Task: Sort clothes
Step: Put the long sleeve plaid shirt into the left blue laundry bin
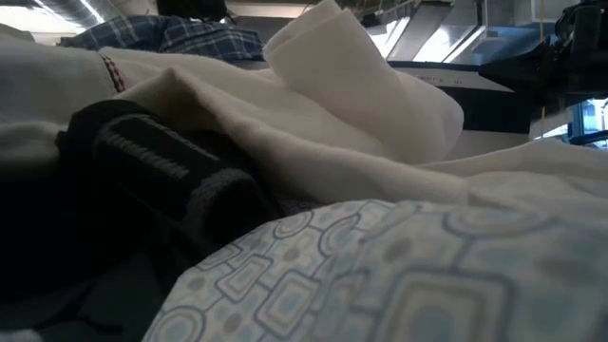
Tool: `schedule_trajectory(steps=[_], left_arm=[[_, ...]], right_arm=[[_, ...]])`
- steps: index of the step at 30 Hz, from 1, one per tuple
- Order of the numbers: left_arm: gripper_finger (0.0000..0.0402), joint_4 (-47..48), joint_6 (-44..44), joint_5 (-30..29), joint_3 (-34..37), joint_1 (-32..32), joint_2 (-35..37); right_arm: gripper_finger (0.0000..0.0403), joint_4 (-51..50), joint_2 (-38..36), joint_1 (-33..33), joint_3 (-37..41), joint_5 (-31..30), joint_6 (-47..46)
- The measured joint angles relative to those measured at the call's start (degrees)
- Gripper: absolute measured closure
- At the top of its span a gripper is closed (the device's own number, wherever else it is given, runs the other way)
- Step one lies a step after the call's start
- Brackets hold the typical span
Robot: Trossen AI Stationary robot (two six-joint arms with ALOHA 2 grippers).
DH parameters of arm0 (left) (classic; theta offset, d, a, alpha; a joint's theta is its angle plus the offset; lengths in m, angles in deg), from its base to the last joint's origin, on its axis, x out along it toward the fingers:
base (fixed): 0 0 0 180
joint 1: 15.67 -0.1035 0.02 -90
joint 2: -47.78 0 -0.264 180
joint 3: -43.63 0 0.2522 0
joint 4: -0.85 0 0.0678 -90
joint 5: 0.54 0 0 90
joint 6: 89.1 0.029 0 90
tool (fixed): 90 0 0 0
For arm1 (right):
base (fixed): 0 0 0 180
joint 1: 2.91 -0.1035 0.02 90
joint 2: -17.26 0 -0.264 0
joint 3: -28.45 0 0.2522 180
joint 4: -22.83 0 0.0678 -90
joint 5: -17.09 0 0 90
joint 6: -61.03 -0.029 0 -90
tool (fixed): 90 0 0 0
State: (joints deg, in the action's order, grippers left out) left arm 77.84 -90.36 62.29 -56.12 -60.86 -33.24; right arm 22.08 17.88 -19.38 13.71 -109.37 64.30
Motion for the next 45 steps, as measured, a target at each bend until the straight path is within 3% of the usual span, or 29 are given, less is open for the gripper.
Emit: schedule_trajectory(steps=[6, 12, 17, 23, 36, 45], left_arm=[[0.0257, 1.94, 1.31, 0.04, -5.57, -0.09, 0.35], [0.0231, 1.8, 1.41, 0.02, -14.75, 4.09, 3.85], [0.0229, -0.38, 1.64, 0.07, -18.24, 12.8, 8.23], [0.0229, 0.91, 0.93, 0.44, -18.17, 27.94, 9.81], [0.0229, -0.04, -6.64, -1.86, -1.79, 54.9, 7.47], [0.0229, -4.25, -11.48, -7.6, 10.62, 62.13, 3.66]], right_arm=[[0.0397, -0.45, 0.0, -0.02, 0.0, 0.0, -0.2], [0.0397, -0.51, 0.0, -0.02, 0.0, 0.0, -0.2], [0.0397, -0.66, 0.0, 0.0, 0.0, 0.0, -0.22], [0.0397, -0.66, 0.0, -0.02, 0.0, 0.0, -0.22], [0.0397, -1.09, -0.02, 0.0, 0.0, 0.0, -0.44], [0.0397, -1.14, -0.02, 0.0, 0.0, 0.0, -1.51]])
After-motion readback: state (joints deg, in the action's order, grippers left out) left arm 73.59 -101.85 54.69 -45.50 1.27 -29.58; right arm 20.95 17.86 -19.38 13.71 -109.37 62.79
